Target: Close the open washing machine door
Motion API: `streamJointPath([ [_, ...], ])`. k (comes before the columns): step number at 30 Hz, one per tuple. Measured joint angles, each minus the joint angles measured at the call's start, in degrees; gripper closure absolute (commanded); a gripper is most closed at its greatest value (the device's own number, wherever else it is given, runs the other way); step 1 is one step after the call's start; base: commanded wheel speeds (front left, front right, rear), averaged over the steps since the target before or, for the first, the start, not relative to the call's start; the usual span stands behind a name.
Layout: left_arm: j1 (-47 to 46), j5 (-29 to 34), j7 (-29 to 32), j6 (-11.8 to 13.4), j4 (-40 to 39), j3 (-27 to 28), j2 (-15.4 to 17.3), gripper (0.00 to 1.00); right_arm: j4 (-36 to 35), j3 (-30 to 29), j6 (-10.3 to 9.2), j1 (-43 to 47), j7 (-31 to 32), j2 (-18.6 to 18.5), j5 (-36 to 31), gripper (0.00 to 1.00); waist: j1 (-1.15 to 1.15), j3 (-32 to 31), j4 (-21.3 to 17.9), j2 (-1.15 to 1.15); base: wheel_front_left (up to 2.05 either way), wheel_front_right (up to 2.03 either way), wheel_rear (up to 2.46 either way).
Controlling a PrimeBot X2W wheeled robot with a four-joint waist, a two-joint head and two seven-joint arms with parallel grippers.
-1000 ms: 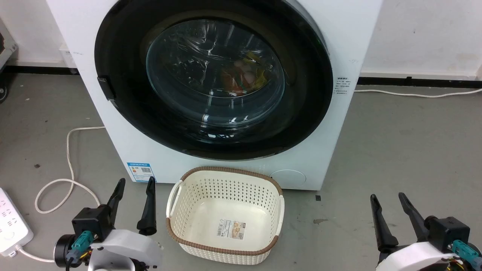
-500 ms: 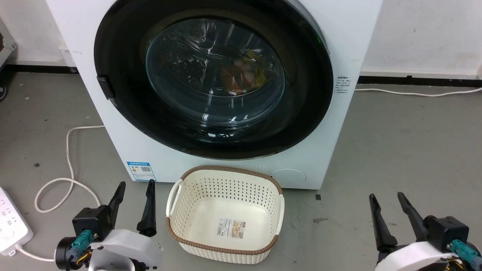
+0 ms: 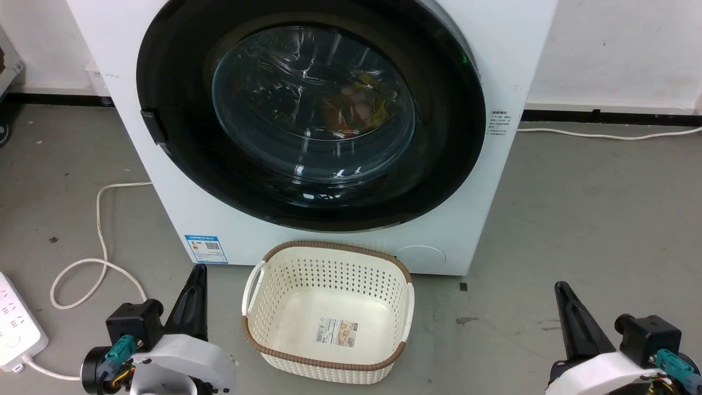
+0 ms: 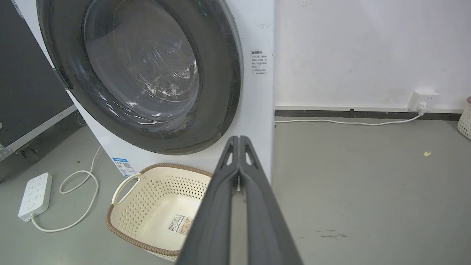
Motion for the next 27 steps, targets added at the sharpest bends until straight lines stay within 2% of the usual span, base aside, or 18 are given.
streamJointPath([
  [27,0.1,4.1,1.5,-0.2,-1.5,0.9,-1.6,1.0,-0.9,0.3,0.0,0.0,1.3,0.0,-1.6,1.0,0.0,0.2,0.7,0.0,0.0,0.0,0.0],
])
